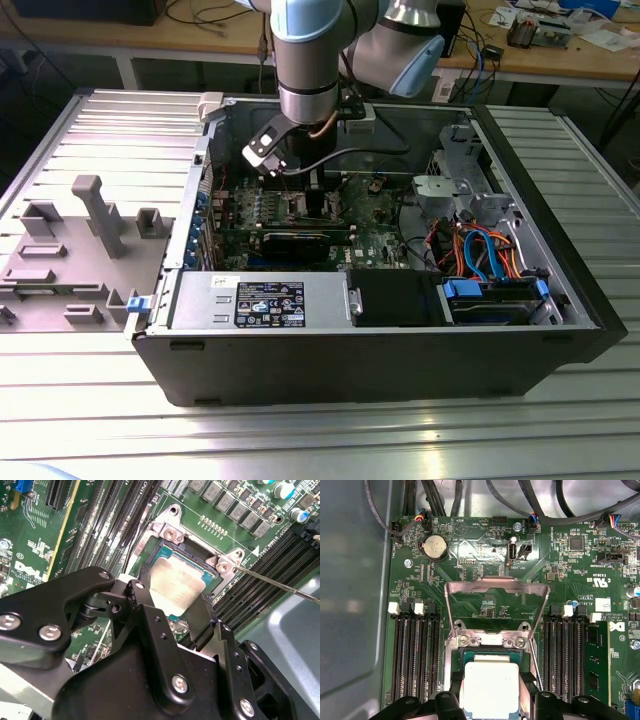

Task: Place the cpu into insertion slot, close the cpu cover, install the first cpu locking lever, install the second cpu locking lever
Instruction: 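Place the cpu into insertion slot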

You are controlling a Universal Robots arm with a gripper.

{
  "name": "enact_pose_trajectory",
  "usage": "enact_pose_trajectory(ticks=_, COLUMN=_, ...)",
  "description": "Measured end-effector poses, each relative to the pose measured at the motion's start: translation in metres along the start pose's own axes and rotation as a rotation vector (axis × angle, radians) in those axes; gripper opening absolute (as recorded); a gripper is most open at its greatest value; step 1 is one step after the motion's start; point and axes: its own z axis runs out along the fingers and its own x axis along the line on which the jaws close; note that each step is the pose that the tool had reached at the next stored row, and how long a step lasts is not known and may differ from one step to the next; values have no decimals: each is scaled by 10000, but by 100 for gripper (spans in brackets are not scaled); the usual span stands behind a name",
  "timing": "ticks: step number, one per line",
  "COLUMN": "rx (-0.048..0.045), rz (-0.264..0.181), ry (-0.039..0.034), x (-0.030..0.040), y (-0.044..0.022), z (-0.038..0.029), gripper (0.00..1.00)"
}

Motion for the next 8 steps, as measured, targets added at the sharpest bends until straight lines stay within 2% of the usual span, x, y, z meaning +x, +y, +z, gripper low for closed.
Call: enact_pose_trajectory(ticks=8, rx=0, rz=126, ry=-16, x=1, y=-1, z=27, gripper=53)
